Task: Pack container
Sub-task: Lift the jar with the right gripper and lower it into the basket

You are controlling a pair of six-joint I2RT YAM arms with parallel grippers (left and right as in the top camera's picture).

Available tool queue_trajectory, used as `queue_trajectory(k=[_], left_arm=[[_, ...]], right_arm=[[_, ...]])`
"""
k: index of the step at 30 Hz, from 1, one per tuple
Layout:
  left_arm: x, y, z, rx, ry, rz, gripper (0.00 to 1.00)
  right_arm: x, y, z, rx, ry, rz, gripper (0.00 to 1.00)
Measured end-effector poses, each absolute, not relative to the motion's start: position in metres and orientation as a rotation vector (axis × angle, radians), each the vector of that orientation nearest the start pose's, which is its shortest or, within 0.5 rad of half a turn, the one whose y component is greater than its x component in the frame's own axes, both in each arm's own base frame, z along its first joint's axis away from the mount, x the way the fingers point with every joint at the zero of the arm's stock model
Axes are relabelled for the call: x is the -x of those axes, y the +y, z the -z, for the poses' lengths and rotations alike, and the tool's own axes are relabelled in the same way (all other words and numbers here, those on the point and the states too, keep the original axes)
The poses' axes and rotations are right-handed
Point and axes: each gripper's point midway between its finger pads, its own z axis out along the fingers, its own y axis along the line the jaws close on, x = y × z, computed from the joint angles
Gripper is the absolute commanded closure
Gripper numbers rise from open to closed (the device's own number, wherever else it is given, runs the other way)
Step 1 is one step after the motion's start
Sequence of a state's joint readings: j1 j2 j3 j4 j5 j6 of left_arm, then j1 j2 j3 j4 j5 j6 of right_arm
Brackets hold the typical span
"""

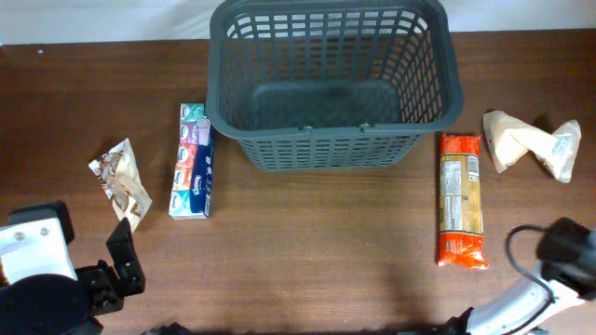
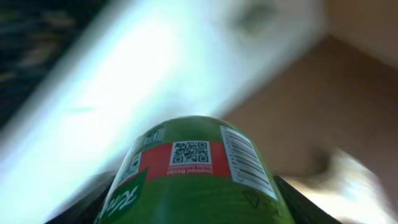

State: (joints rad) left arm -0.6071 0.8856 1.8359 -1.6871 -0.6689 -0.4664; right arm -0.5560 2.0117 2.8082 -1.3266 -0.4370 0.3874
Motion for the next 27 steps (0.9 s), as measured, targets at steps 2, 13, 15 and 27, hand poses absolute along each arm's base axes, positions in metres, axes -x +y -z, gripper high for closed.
queue_trajectory(k=[2, 13, 15, 27], left_arm=[[-0.144, 0.03, -0.412, 0.175, 2.122, -0.152, 0.0], [-0.144, 0.03, -0.412, 0.176, 2.122, -0.151, 0.0], [-0.144, 0.03, -0.412, 0.175, 2.122, -0.151, 0.01], [-0.144, 0.03, -0.412, 0.175, 2.122, -0.152, 0.0]], right_arm=[[-0.438, -0.124, -0.487, -0.52, 1.899, -0.425, 0.96], [-0.46, 0.13, -0.456, 0.132, 2.078, -0.589, 0.96], [-0.472, 0.153, -0.427, 0.188, 2.139, -0.552, 0.96], [-0.519, 0.181, -0.211, 0.248, 2.632, -0.306, 0.96]])
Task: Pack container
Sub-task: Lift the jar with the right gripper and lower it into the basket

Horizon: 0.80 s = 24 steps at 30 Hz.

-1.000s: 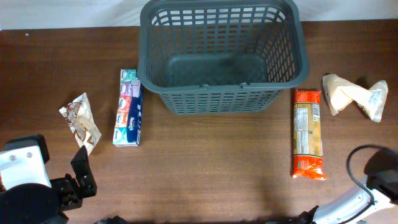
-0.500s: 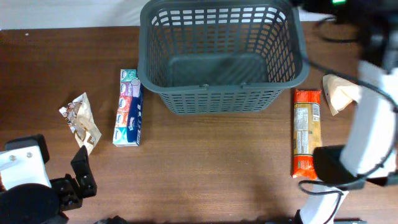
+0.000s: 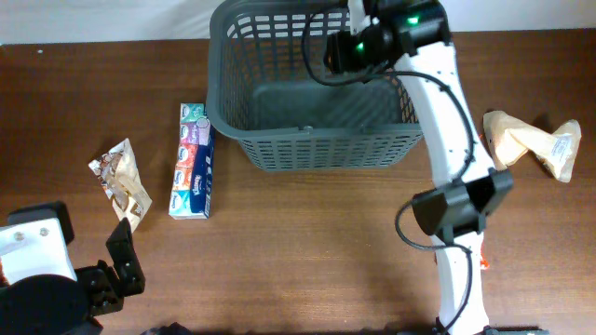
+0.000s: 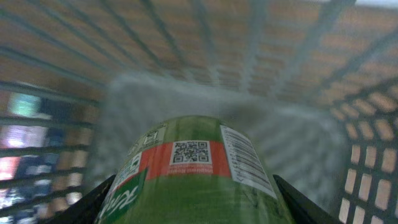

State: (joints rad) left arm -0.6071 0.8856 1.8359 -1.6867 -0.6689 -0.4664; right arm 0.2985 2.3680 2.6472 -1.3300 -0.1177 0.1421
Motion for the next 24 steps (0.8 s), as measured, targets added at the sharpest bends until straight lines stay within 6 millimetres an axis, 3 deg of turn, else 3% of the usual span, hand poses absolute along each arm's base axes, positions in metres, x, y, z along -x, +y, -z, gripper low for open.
queue_trajectory(k=[5, 20, 23, 24], left_arm=[[-0.144, 0.03, -0.412, 0.176, 2.122, -0.151, 0.0], [-0.144, 0.03, -0.412, 0.176, 2.122, -0.151, 0.0], [-0.144, 0.03, -0.412, 0.176, 2.122, -0.151, 0.0], [-0.144, 0.03, -0.412, 0.176, 2.122, -0.151, 0.0]], right_arm=[[-0.517, 0.168, -0.169, 0.239, 2.746, -0.203, 0.96], [-0.504, 0.158, -0.12, 0.244, 2.88, -0.12, 0.96], [-0.501, 0.157, -0.112, 0.244, 2.901, -0.111, 0.88], [-0.501, 0.157, -0.11, 0.245, 2.906, -0.11, 0.81]])
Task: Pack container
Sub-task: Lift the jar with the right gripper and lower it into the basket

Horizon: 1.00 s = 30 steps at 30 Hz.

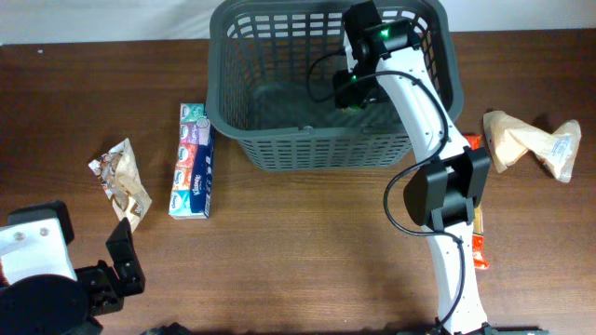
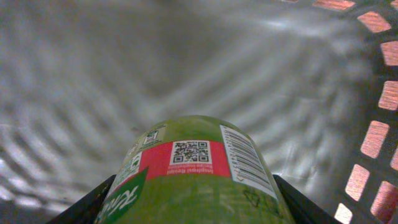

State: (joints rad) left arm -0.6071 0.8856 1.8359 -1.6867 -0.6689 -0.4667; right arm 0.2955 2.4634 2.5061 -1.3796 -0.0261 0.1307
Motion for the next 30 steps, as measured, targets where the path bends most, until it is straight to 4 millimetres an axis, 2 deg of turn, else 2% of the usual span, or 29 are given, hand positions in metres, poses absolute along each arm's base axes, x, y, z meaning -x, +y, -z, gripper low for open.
queue_trajectory(k=[2, 5, 9, 12, 15, 21, 24, 27, 28, 30], left_arm=[[-0.144, 0.03, -0.412, 0.175, 2.122, -0.152, 0.0], [-0.144, 0.03, -0.412, 0.176, 2.122, -0.151, 0.01], [-0.144, 0.03, -0.412, 0.175, 2.122, -0.152, 0.0], [-0.144, 0.03, -0.412, 0.176, 2.122, -0.151, 0.0], [-0.144, 0.03, -0.412, 0.176, 2.122, -0.151, 0.0], [-0.144, 0.03, -0.412, 0.175, 2.122, -0.152, 0.0], [-0.144, 0.03, -0.412, 0.176, 2.122, -0.151, 0.01], [-0.144, 0.03, -0.412, 0.175, 2.122, -0.151, 0.0], [-0.144, 0.03, -0.412, 0.176, 2.122, -0.151, 0.0], [-0.144, 0.03, -0.412, 0.176, 2.122, -0.151, 0.01]], right_arm=[[-0.5, 0.157, -0.109, 0.245, 2.909, -0.108, 0.74], [-0.5, 0.157, -0.109, 0.245, 2.911, -0.108, 0.71], [-0.5, 0.157, -0.109, 0.245, 2.912, -0.108, 0.71], [-0.5, 0.157, -0.109, 0.245, 2.912, -0.108, 0.79], [-0.499, 0.157, -0.107, 0.245, 2.918, -0.106, 0.79], [-0.491, 0.154, -0.089, 0.248, 2.967, -0.092, 0.78], [-0.49, 0.154, -0.085, 0.249, 2.978, -0.089, 0.73], [-0.49, 0.154, -0.084, 0.249, 2.98, -0.089, 0.55], [-0.49, 0.154, -0.084, 0.25, 2.98, -0.088, 0.44], [-0.49, 0.154, -0.084, 0.249, 2.98, -0.089, 0.41]])
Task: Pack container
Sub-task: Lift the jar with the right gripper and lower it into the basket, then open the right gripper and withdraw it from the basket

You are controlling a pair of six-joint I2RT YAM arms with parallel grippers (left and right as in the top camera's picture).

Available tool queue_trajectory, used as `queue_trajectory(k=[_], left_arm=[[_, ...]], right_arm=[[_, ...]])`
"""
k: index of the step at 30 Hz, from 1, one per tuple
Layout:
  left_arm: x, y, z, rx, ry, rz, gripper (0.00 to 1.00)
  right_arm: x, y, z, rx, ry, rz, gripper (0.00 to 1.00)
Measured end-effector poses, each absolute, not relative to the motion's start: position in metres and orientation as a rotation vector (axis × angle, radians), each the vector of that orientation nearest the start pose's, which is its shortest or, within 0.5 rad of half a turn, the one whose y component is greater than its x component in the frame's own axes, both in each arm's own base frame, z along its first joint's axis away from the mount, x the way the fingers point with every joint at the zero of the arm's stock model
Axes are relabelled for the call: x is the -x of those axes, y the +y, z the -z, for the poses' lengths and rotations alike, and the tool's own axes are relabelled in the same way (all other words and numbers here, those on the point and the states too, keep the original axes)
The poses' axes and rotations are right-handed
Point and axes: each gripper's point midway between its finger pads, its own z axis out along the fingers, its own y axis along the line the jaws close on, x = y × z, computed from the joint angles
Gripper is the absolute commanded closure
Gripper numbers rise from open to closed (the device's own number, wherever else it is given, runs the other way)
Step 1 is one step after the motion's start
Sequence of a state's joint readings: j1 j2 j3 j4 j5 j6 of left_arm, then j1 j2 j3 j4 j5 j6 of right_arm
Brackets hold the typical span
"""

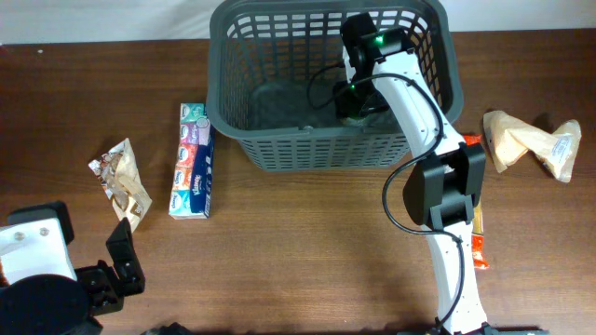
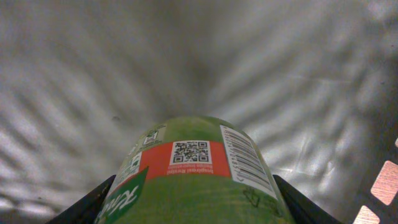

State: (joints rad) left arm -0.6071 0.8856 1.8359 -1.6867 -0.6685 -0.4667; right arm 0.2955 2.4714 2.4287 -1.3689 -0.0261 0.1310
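The dark grey mesh basket [image 1: 279, 149] stands at the back middle of the table. My right gripper [image 1: 352, 98] reaches down inside it, shut on a green can with a red label and QR code [image 2: 194, 177], held close above the basket's grey floor [image 2: 93, 74]. Its black fingers [image 2: 87, 202] press the can from both sides. Outside the basket lie a tissue pack [image 1: 192, 160], a crumpled snack wrapper [image 1: 121, 182], an orange pasta packet [image 1: 476, 223] partly under the right arm, and a beige bag [image 1: 531, 141]. My left gripper is out of view; only the left arm's base [image 1: 47, 279] shows.
The basket's mesh wall [image 2: 382, 186] shows at the right edge of the right wrist view. The right arm's elbow [image 1: 445, 191] hangs over the table in front of the basket.
My right gripper with the green can has sunk lower inside the basket, closer to its floor and slightly toward the front. Nothing else has shifted.
The right arm was low at the front right, the green can in its grip. Then it stood over the basket's back rim. Then it was inside the basket, and now it holds the can just above the floor.
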Motion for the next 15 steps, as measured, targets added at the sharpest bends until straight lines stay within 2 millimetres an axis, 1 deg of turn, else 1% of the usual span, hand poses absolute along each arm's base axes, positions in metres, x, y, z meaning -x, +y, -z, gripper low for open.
queue_trajectory(k=[1, 3, 5, 6, 12, 15], left_arm=[[-0.144, 0.0298, -0.4119, 0.176, 2.122, -0.151, 0.0], [-0.144, 0.0298, -0.4119, 0.176, 2.122, -0.151, 0.01], [-0.144, 0.0297, -0.4118, 0.175, 2.122, -0.151, 0.0], [-0.144, 0.0298, -0.4119, 0.175, 2.122, -0.152, 0.0], [-0.144, 0.0298, -0.4119, 0.176, 2.122, -0.151, 0.0], [-0.1439, 0.0298, -0.4119, 0.175, 2.122, -0.151, 0.0]], right_arm=[[-0.4896, 0.1537, -0.0842, 0.249, 2.98, -0.089, 0.39], [-0.4897, 0.1537, -0.0842, 0.245, 2.98, -0.088, 0.29], [-0.4898, 0.1537, -0.0843, 0.251, 2.979, -0.088, 0.24], [-0.49, 0.1538, -0.0843, 0.257, 2.977, -0.088, 0.15], [-0.49, 0.1533, -0.0843, 0.253, 2.978, -0.084, 0.15], [-0.49, 0.1533, -0.0843, 0.253, 2.978, -0.084, 0.12]])
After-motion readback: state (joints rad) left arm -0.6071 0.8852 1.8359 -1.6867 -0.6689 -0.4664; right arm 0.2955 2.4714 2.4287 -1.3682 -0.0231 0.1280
